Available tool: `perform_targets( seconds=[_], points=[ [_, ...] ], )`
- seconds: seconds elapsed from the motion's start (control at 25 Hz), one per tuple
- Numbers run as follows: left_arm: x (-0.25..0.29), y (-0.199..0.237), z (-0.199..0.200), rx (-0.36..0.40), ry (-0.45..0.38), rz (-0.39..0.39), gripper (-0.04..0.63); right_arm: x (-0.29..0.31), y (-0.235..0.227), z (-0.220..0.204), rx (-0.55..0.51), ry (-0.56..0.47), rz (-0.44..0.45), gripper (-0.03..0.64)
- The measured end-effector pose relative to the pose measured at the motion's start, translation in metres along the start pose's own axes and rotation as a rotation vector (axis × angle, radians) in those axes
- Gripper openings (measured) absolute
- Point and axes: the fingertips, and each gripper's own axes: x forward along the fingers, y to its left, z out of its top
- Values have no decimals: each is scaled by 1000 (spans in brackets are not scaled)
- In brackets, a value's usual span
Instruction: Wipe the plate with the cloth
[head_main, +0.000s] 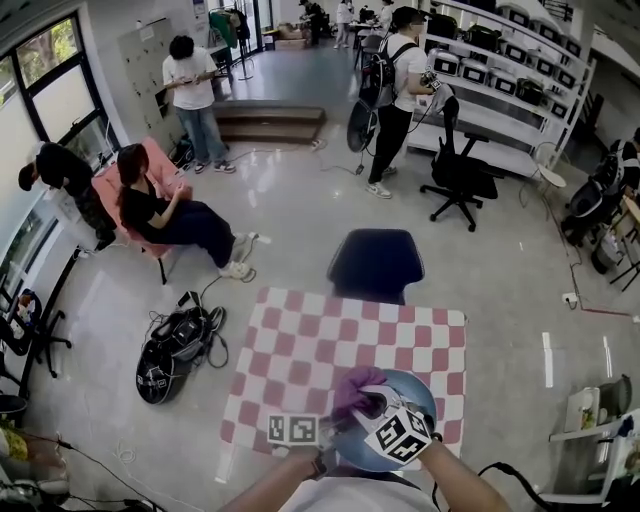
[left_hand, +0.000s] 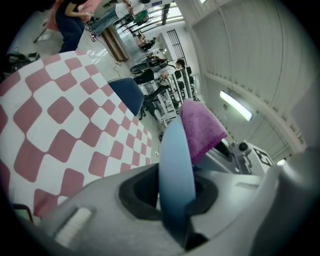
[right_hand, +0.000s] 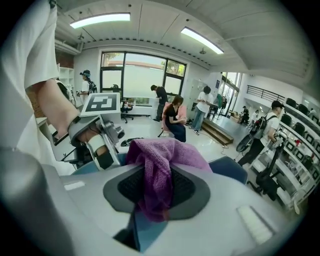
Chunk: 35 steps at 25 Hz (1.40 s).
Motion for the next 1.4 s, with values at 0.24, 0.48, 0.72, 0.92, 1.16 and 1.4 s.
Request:
perform_targets(
  seconds=[0.24,0.48,0.72,0.92,1.16,1.4],
  points=[
    [-5,8,-4,-16,-21,18,40,-1,-24,-27,-6,51,-72,104],
    [-8,25,-2,-41,-46,38,40,-14,-50,-72,34,126,-106,103],
    [-8,19,9,-13,-45,27,41,-27,-55,-84,-8,164,-136,103],
    [-4,19,13,-4,-30,34,41,-17,-33,-72,-100,156,-80,103],
    [-9,31,30,-104,-106,30,43,-3,18,-58,-154,129,104,103],
    [-12,34,43,-142,-168,27,43,7,51,-37,-137,91,203,104]
  ],
)
